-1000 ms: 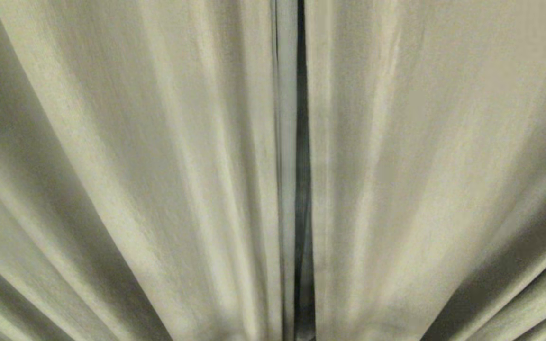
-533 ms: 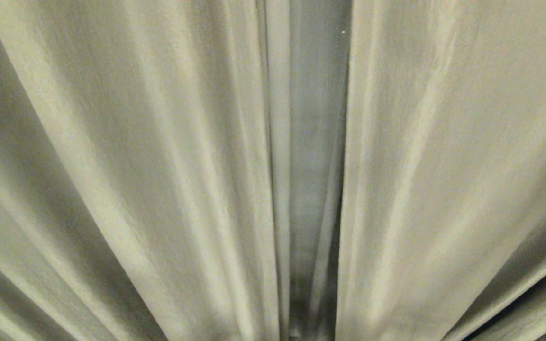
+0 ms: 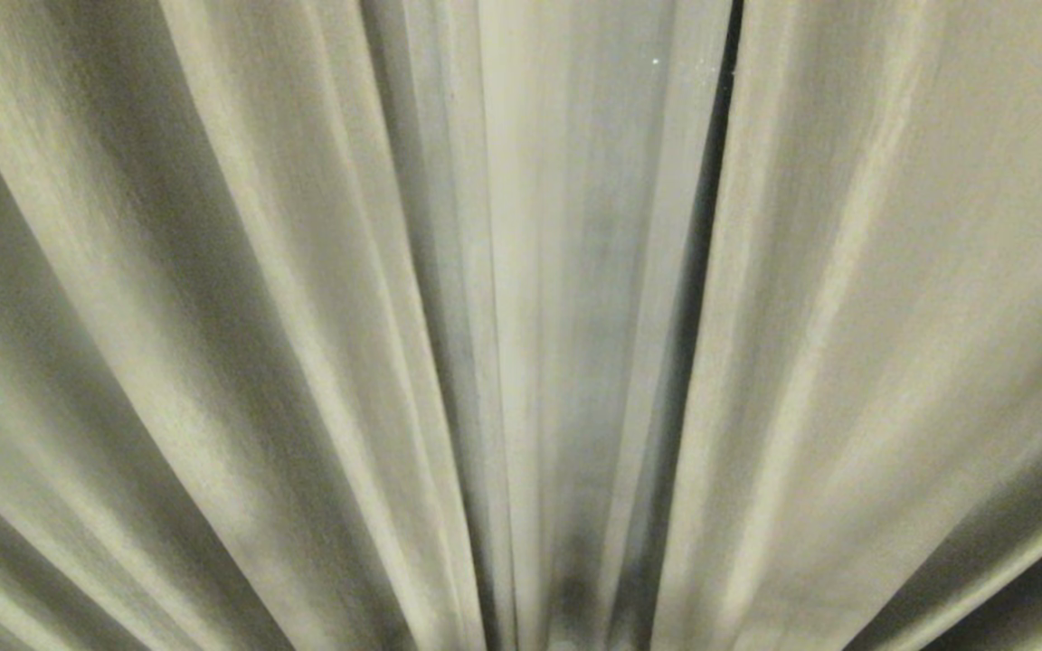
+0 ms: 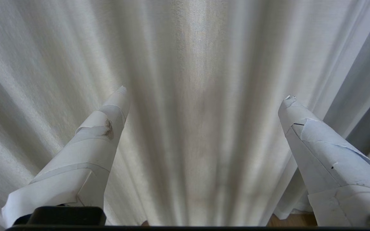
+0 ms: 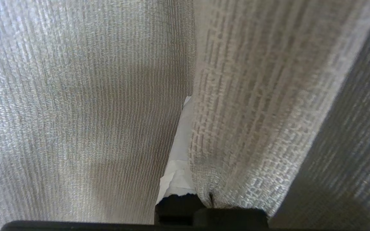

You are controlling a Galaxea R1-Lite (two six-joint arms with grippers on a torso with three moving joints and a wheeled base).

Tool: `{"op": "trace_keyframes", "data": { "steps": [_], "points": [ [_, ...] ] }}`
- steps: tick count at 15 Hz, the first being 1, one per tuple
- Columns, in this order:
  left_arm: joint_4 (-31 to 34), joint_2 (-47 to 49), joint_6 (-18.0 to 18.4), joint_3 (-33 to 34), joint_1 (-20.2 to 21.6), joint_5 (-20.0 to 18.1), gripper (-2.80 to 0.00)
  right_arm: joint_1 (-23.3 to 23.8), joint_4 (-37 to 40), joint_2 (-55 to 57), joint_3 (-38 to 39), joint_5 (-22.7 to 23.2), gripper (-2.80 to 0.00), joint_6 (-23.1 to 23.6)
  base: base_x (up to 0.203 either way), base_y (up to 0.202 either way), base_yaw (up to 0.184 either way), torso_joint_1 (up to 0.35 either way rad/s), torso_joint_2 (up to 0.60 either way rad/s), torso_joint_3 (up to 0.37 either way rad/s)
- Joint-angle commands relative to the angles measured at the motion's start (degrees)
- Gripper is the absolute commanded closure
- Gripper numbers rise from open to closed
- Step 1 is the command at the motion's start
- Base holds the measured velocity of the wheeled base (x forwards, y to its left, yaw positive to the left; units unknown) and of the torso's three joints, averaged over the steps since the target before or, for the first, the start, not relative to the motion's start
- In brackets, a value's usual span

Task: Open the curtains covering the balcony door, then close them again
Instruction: Pull the outer curtains open on both sides

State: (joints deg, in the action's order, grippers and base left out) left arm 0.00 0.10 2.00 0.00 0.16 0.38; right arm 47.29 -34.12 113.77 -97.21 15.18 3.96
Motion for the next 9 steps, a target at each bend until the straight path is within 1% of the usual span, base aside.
{"op": "trace_keyframes", "data": {
  "steps": [1, 5, 9],
  "points": [
    [0.00, -0.01, 0.02, 0.00, 0.02, -0.03, -2.80, -0.49, -0.39, -3.91, 3.39, 2.95, 0.00, -0.39, 0.000, 0.000, 0.000, 0.000, 0.00, 0.000],
    [0.00, -0.01, 0.02, 0.00, 0.02, 0.06, -2.80, -3.02, -0.42, -13.26, 11.77, 7.99, 0.00, -1.51, 0.000, 0.000, 0.000, 0.000, 0.00, 0.000],
    [0.00, -0.01, 0.02, 0.00, 0.02, 0.06, -2.80, -6.39, -0.50, -22.29, 20.94, 10.55, 0.00, -1.84, 0.000, 0.000, 0.000, 0.000, 0.00, 0.000]
  ]
}}
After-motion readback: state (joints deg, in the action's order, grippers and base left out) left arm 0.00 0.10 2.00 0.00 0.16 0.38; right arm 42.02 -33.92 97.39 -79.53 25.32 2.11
